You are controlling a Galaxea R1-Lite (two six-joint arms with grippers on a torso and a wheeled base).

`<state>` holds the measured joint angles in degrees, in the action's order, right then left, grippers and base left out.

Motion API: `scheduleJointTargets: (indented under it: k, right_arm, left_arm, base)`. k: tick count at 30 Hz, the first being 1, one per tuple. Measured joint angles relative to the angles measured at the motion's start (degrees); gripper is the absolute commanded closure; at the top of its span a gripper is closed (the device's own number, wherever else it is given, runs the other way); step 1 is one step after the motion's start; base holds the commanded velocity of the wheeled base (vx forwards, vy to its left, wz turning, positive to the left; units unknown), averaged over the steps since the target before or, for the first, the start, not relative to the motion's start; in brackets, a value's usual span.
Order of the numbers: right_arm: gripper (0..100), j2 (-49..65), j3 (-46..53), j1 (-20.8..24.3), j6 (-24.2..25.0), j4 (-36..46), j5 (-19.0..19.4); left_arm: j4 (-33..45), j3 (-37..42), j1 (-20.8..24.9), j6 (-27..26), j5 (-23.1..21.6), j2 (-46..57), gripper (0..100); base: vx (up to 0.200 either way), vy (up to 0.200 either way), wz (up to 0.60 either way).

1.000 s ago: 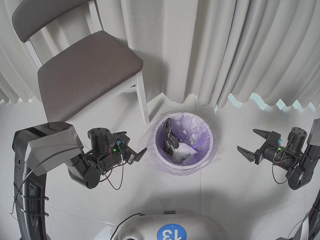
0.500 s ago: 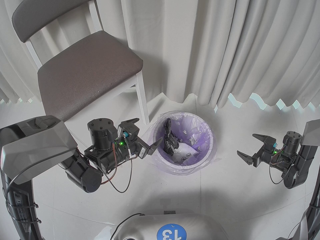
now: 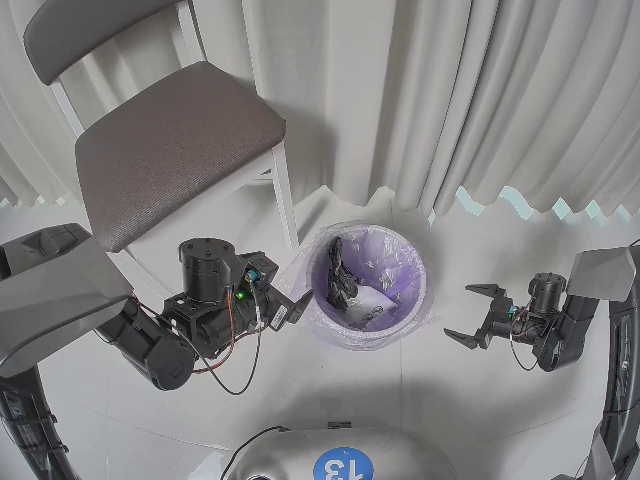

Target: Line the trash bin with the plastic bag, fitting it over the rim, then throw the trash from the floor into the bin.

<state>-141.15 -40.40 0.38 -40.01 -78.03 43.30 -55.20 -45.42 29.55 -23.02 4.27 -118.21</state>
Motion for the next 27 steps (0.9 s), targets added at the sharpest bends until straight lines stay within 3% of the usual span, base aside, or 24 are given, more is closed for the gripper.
scheduleJointTargets:
  k: [10,21,27]
  right_arm:
    - [0,-3.78,-11.25,2.90,0.11,9.25,2.86]
    - [0,-8.55,-21.55,-1.00,-0.44,19.70,3.06]
    - [0,-9.31,-27.49,-1.52,-0.79,30.00,3.08]
  left_arm:
    - [6.23,-0.20,-1.41,-3.58,2.40,2.41,0]
    - [9.74,-1.13,-1.77,-4.68,3.63,4.68,0]
    - [10.09,-1.77,-1.13,-5.21,4.16,4.82,0]
  base:
    - [0.000,0.000,0.00]
    - [0.000,0.000,0.00]
    - [0.000,0.000,0.00]
